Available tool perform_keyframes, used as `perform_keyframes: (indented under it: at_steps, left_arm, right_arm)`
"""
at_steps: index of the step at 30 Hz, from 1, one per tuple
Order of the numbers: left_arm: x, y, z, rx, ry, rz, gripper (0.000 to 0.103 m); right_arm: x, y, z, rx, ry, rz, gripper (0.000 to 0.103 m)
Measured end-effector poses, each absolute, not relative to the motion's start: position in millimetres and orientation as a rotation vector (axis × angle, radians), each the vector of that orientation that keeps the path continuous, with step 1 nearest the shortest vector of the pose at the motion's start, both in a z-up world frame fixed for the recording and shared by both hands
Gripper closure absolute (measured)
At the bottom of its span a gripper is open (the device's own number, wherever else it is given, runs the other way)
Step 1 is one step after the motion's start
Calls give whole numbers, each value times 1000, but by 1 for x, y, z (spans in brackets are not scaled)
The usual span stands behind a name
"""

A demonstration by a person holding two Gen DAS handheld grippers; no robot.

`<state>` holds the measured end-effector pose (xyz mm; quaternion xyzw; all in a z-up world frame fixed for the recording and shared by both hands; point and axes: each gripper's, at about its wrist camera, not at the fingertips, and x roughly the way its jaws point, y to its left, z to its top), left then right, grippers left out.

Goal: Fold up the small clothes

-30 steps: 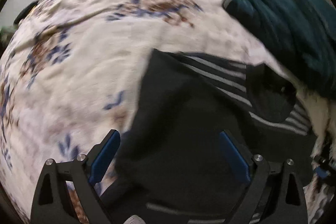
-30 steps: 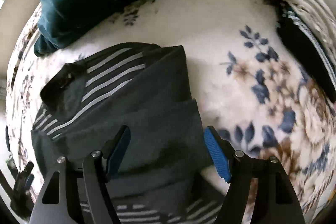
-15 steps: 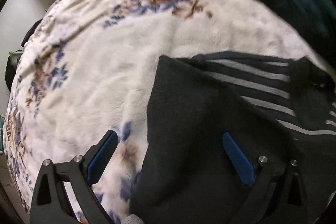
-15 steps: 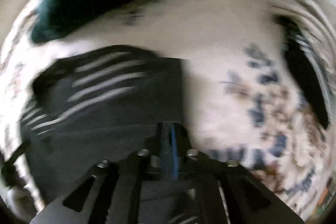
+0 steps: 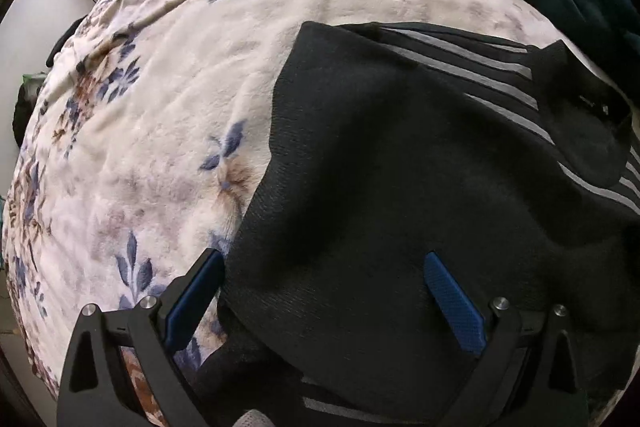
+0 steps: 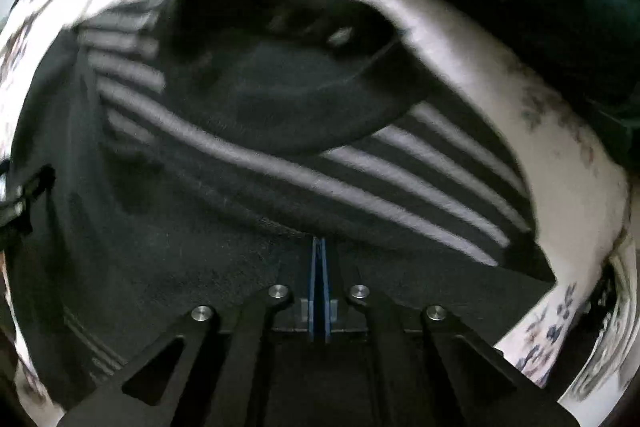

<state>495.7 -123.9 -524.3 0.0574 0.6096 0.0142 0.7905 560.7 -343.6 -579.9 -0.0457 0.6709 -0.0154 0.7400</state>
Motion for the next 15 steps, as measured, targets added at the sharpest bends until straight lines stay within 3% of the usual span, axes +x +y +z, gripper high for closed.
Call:
perform_keyframes:
  at_steps: [7,9,11,15]
  left_arm:
    - [504,-120,-509,103,1301,6,0]
    - [509,-124,-497,119,1281,-24,0]
    - [503,-128,-485,138,1245,-54,0]
    - [483,-134,-480,161,1242,-90,0]
  right_arm:
    - [559,-378,-573,16,1430,-161,100]
    - [554,-400,-568,171,1474,-165,91]
    - [533,-429,-547,324,1416,-222,75]
    - [460,-479,-523,535,1368,-400,73]
